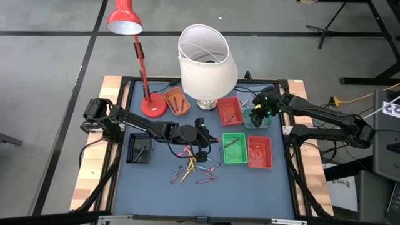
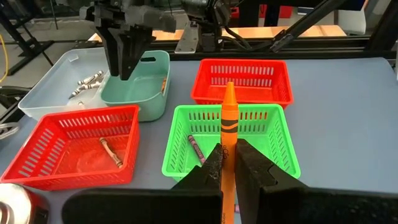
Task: Sort crayons
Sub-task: Put the orange crayon into the blue bin
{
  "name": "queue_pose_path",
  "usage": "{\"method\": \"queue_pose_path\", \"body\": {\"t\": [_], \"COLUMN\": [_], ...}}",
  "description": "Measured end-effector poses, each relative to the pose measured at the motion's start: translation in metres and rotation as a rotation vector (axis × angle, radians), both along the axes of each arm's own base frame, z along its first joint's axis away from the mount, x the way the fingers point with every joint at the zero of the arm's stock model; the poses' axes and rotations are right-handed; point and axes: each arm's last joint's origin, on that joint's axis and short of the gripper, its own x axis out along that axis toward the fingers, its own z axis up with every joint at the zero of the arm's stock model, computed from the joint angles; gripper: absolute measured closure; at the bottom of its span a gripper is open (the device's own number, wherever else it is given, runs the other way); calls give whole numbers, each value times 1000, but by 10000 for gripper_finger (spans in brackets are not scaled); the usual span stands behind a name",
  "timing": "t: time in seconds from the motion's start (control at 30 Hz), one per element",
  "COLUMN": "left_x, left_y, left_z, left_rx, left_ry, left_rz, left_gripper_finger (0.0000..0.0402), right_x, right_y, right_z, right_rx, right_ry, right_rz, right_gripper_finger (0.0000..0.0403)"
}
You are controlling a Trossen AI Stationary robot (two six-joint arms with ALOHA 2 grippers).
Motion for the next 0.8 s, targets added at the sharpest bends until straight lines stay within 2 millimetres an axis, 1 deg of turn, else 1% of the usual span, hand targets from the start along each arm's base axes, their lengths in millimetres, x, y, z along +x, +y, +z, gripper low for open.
{"method": "queue_pose_path", "body": {"t": [0.23, 0.47, 0.67, 0.8], "left_x": [0, 0, 1, 1], "left_y": [0, 0, 2, 5], "left_z": [0, 0, 1, 1], "left_rx": [-5, -5, -7, -7], "left_ry": [-1, -1, -8, -9], "left_rz": [2, 2, 8, 17], "left_gripper_finger": [399, 399, 399, 399], "right_x": [3, 6, 21, 34], "right_y": [6, 9, 29, 45], "right_z": [2, 3, 8, 14], "right_rx": [164, 252, 235, 181], "right_ry": [-113, -158, -204, -255], "right_rz": [136, 139, 257, 303], "right_gripper_finger": [262, 262, 262, 262]}}
